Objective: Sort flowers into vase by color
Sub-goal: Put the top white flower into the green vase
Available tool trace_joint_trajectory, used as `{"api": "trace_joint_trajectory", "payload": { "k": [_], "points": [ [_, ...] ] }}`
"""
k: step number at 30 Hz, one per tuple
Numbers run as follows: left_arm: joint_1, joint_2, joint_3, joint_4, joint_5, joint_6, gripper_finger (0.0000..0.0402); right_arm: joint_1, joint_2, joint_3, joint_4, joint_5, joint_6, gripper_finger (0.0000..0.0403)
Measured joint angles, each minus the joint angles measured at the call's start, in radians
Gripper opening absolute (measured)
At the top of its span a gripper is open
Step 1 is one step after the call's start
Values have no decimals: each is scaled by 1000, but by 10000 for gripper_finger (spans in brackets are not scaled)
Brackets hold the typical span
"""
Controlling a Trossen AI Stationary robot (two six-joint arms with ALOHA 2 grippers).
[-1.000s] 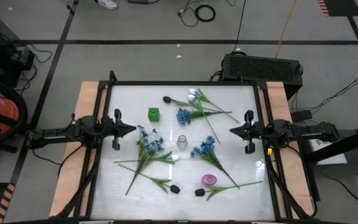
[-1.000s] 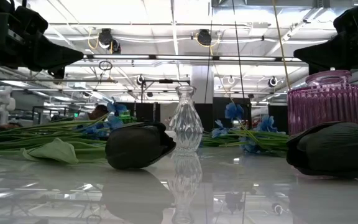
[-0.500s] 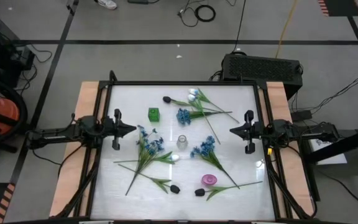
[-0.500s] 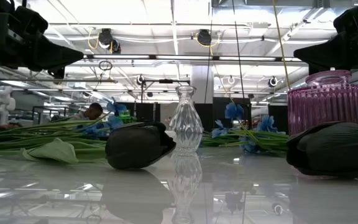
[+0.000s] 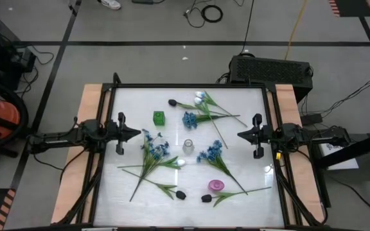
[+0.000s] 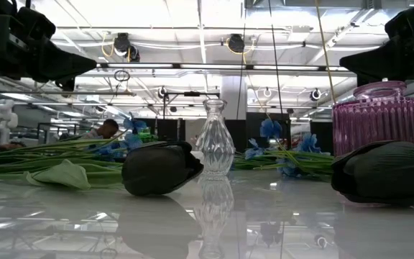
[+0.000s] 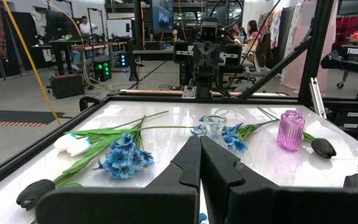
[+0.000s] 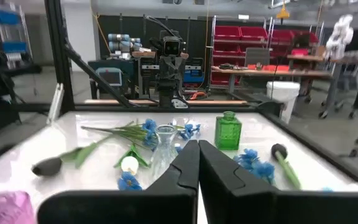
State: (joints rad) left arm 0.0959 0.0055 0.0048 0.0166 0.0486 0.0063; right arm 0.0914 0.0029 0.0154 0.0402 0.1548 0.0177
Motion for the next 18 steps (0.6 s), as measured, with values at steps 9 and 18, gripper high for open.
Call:
{"api": "trace_joint_trajectory", "payload": {
  "k": [9,18],
  "points": [
    [0,0,0,0,0,0,6,0,0,0,0,1,109,0],
    [0,0,0,0,0,0,6,0,33,73,32,-28,63,0]
  ]
}}
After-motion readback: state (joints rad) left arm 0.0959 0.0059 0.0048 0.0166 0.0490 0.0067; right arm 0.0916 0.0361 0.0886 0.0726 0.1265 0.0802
